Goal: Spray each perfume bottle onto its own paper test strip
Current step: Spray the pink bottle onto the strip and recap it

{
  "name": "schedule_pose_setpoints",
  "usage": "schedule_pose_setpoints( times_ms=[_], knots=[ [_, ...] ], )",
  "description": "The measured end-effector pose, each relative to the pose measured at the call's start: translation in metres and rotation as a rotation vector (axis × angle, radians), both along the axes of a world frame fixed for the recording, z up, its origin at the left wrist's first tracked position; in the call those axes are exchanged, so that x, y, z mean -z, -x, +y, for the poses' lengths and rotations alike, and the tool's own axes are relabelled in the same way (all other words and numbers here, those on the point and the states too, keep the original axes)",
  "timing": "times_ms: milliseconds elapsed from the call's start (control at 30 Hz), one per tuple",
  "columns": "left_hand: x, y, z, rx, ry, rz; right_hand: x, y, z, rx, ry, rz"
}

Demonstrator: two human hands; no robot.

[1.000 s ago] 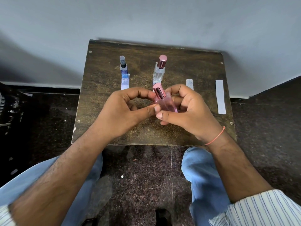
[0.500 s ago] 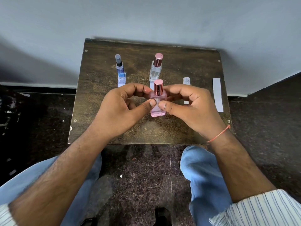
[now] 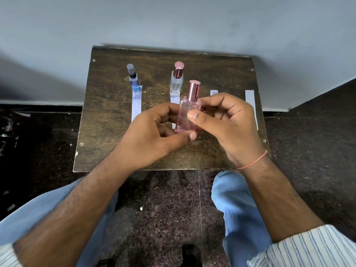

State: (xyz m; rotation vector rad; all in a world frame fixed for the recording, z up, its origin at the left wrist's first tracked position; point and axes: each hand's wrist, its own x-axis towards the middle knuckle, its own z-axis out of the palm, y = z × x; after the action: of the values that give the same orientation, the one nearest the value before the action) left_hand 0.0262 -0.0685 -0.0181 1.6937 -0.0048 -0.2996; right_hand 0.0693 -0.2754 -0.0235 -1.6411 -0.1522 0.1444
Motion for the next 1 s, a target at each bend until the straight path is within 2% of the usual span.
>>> schedule_pose_setpoints(
  times_ms=[167, 233, 433, 533, 633, 700, 767, 933, 1000],
  knots=[
    [0.004, 0.001, -0.007, 0.148, -0.033, -0.013, -0.001, 0.005, 0.005, -0.046, 0.013, 0.025],
    [0.003, -0.002, -0.007, 0.139, 0.059, 0.071, -0.003, 0.004, 0.004, -0.096, 0.030, 0.015],
    [-0.003, 0.002, -0.006, 0.226, 0.533, 0.335, -0.003, -0.002, -0.008, -0.276, 0.064, 0.010],
    [0.000, 0.004, -0.005, 0.276, 0.625, 0.432, -0.002, 0.001, -0.005, -0.365, 0.028, 0.023],
    [-0.003, 0.005, -0.006, 0.287, 0.645, 0.435, -0.004, 0.000, -0.004, -0.364, -0.049, 0.078],
    [-0.004, 0.003, -0.004, 0.294, 0.618, 0.389, -0.008, 0.000, -0.005, -0.346, -0.144, 0.142],
    [-0.006, 0.001, 0.000, 0.313, 0.490, 0.318, -0.012, -0.002, -0.007, -0.327, -0.173, 0.137],
    [-0.008, 0.001, 0.006, 0.238, 0.136, 0.244, -0.011, -0.020, -0.027, -0.118, 0.001, -0.019],
    [-0.006, 0.001, 0.008, 0.169, 0.074, 0.200, -0.010, -0.028, -0.038, -0.008, 0.022, -0.043]
  ],
)
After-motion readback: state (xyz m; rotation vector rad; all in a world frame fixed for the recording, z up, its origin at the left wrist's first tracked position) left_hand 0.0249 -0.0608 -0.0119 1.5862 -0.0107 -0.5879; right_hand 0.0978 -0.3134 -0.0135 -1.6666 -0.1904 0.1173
